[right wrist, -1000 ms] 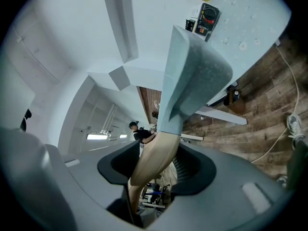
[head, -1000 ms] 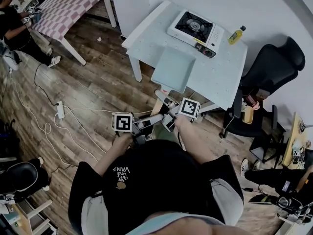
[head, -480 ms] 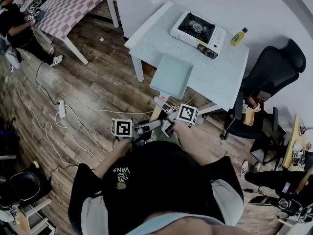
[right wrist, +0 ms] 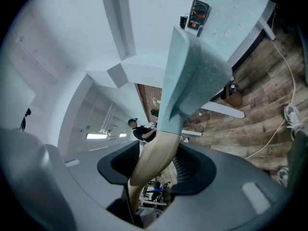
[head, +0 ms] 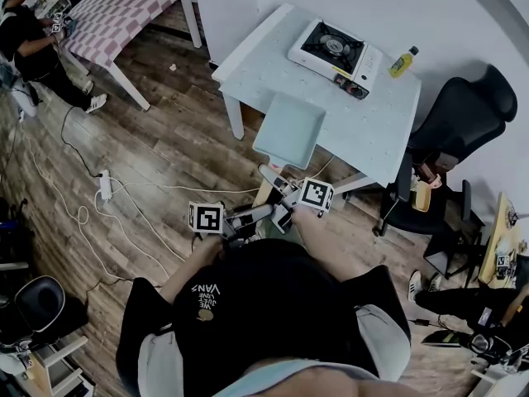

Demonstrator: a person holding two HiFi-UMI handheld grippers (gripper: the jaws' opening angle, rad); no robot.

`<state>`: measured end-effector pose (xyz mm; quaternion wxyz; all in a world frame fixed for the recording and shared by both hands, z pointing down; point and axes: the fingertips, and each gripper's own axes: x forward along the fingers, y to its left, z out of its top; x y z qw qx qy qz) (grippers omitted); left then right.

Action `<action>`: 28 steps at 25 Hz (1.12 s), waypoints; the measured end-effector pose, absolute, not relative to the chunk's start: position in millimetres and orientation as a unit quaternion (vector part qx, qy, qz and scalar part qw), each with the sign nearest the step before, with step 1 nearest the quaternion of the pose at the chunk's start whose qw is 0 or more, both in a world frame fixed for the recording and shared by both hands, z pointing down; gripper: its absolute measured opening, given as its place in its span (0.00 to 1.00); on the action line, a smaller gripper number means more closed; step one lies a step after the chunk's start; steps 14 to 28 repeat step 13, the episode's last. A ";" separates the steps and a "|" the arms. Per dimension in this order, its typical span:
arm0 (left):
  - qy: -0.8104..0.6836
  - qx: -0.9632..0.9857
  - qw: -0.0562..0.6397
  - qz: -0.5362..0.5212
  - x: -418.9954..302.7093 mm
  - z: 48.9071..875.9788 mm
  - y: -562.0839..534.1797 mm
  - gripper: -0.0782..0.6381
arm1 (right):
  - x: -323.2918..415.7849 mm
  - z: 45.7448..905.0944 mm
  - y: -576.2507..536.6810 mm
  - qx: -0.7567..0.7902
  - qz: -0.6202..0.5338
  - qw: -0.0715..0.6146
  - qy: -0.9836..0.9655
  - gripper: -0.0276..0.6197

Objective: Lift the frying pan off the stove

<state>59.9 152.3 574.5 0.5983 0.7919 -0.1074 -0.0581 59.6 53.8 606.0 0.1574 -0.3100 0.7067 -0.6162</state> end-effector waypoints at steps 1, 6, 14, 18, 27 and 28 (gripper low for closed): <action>-0.107 0.793 0.597 -0.058 59.9 574.2 152.2 0.28 | 59.5 605.9 53.9 -0.311 -0.617 0.158 0.706 0.37; -0.105 0.793 0.597 -0.057 59.4 573.7 152.5 0.28 | 58.3 604.1 53.6 -0.308 -0.614 0.164 0.708 0.37; -0.104 0.796 0.594 -0.054 62.2 572.8 149.1 0.28 | 60.9 603.0 50.3 -0.308 -0.616 0.170 0.705 0.37; -0.104 0.796 0.594 -0.054 62.2 572.8 149.1 0.28 | 60.9 603.0 50.3 -0.308 -0.616 0.170 0.705 0.37; -0.104 0.796 0.594 -0.054 62.2 572.8 149.1 0.28 | 60.9 603.0 50.3 -0.308 -0.616 0.170 0.705 0.37; -0.104 0.796 0.594 -0.054 62.2 572.8 149.1 0.28 | 60.9 603.0 50.3 -0.308 -0.616 0.170 0.705 0.37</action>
